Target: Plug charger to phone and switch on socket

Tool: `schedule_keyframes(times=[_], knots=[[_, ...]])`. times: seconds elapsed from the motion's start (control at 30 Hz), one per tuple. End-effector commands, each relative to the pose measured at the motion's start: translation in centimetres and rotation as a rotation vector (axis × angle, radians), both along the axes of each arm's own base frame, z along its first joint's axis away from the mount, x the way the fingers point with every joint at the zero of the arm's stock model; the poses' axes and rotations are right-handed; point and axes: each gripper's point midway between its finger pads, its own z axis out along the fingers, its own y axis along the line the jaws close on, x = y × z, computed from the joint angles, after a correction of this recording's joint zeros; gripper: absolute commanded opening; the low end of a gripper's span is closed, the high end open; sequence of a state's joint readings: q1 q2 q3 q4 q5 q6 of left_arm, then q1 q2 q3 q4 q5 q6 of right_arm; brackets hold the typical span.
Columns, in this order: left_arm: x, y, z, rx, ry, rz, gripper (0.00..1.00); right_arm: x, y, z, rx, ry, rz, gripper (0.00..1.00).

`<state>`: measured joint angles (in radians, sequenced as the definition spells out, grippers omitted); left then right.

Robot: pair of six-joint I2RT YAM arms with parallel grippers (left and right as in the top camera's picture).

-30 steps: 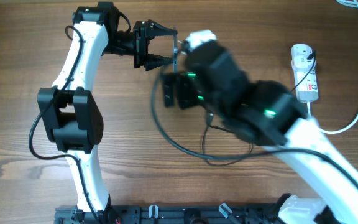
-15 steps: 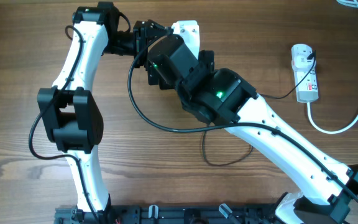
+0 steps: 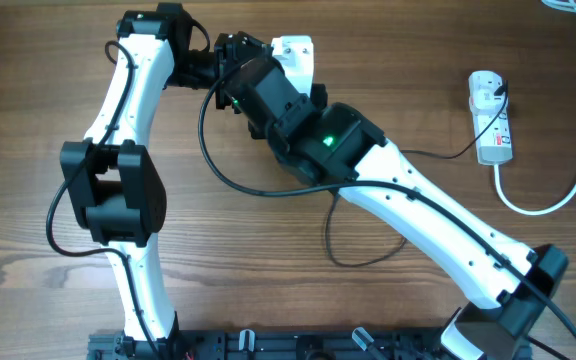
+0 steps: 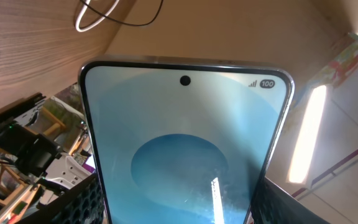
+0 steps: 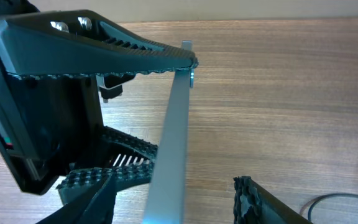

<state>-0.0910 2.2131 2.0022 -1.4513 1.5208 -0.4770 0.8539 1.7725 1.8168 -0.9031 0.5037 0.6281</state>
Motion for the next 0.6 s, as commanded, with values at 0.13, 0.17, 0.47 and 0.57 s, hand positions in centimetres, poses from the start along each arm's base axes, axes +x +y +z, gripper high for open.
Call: schedule_keyframes(times=[0.13,0.17,0.47,0.57], knots=[[-0.2,0.2,2.7,-0.053,-0.048,0.009,0.58,0.9,-0.1,1.0,0.006,-0.045,-0.029,0.62],[-0.2,0.2,2.7,-0.054,-0.048,0.009,0.58,0.9,-0.1,1.0,0.006,-0.046,-0.028,0.62],[-0.2,0.2,1.9,-0.009,-0.052,0.006,0.58,0.5,-0.1,2.1,0.026,-0.045,-0.011,0.54],[-0.2,0.2,1.9,-0.009,-0.052,0.006,0.58,0.4,0.1,2.0,0.033,-0.038,-0.002,0.50]])
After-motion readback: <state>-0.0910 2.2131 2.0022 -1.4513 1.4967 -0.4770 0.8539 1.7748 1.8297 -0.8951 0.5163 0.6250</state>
